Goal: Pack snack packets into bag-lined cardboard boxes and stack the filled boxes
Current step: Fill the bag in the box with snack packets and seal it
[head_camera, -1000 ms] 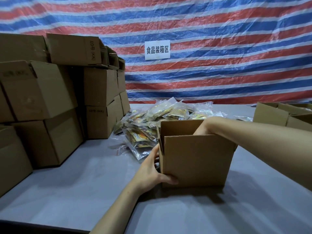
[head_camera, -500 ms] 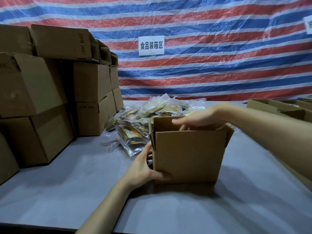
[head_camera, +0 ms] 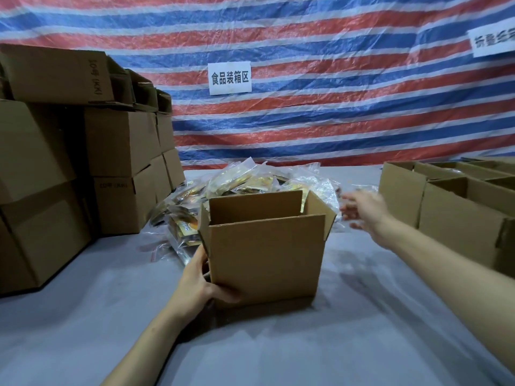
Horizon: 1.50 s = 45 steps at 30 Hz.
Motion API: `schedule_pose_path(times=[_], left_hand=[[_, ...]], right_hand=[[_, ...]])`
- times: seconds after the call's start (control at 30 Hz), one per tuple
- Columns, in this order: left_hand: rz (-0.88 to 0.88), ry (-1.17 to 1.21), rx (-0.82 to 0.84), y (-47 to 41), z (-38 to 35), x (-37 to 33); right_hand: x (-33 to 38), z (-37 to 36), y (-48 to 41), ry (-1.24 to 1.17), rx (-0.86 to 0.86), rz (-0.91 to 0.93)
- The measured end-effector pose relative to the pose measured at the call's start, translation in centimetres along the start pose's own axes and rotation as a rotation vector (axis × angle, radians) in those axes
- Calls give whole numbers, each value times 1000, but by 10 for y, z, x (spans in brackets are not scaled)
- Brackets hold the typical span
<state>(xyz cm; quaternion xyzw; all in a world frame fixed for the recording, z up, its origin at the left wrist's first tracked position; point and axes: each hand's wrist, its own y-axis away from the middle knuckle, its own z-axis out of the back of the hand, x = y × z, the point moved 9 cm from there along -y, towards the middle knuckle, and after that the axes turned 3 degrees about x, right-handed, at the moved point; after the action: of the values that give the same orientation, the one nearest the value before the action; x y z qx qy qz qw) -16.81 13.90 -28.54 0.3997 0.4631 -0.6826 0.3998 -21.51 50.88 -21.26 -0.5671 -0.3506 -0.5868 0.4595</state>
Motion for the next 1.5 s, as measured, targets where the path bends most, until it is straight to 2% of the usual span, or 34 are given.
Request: schedule_pose_path(times=[0.1, 0.17, 0.23, 0.37, 0.53, 0.73, 0.83, 1.1, 1.27, 1.5], left_hand=[[2, 10, -20, -2, 5, 4], [4, 18, -27, -3, 6, 6], [5, 24, -38, -3, 8, 7], [10, 3, -35, -4, 9, 12], [26, -48, 1, -14, 13, 33], [118, -183, 39, -23, 25, 70], [122, -206, 38, -22, 27, 74], [34, -128, -51, 1, 11, 11], [28, -63, -45, 7, 1, -10], [57, -79, -62, 8, 3, -8]], right_hand=[[-60, 2, -16, 25, -59, -76], [-92, 0, -26, 141, -90, -105], [-103, 0, -38, 288, -84, -127], [-98, -1, -53, 294, -13, -230], [-99, 3, -57, 525, -30, -60], [-100, 4, -51, 217, 7, -40], [-86, 13, -34, 228, -100, 79], [2, 14, 21, 294, -319, 655], [34, -3, 54, 281, -325, 917], [57, -20, 84, 231, -328, 1108]])
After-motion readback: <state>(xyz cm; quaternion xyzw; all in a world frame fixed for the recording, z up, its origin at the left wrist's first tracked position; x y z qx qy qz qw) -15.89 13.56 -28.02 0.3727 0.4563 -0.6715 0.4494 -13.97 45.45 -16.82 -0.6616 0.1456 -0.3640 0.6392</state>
